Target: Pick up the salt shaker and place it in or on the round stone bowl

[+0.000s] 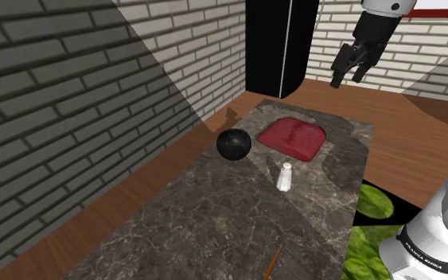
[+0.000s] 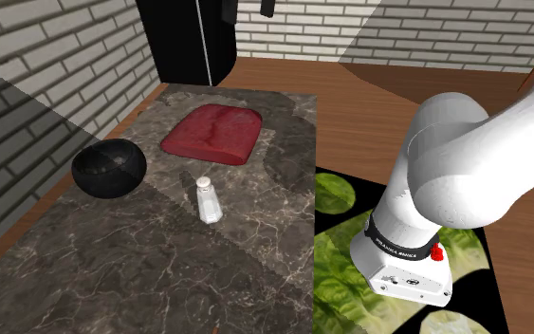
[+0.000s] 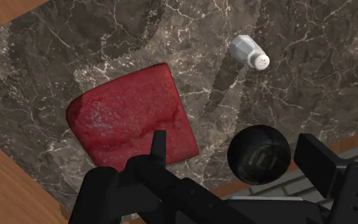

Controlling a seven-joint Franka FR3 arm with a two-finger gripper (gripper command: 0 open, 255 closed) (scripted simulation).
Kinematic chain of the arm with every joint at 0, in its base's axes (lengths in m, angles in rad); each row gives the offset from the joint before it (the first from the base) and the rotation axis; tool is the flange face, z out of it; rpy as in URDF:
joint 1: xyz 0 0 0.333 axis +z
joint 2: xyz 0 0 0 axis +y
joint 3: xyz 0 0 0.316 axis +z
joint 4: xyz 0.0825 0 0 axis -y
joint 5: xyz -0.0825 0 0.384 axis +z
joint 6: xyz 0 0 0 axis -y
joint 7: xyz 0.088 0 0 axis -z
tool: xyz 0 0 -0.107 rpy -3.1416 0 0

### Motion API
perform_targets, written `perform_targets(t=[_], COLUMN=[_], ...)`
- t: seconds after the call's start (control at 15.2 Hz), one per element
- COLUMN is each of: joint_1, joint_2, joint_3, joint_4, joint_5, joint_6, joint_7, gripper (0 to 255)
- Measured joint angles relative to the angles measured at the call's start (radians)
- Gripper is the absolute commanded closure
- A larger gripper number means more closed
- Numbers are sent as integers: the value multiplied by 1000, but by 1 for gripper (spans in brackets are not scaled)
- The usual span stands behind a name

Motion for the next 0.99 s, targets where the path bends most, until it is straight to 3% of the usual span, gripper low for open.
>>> perform_targets(t=[0.46, 0.99], joint_1=[19, 56], joint_2=[93, 314], joint_3=[41, 110], joint_4=[-67, -107], joint_5=[22, 61], joint_6=[84, 222], joint_7=[32, 89], gripper=[0, 0])
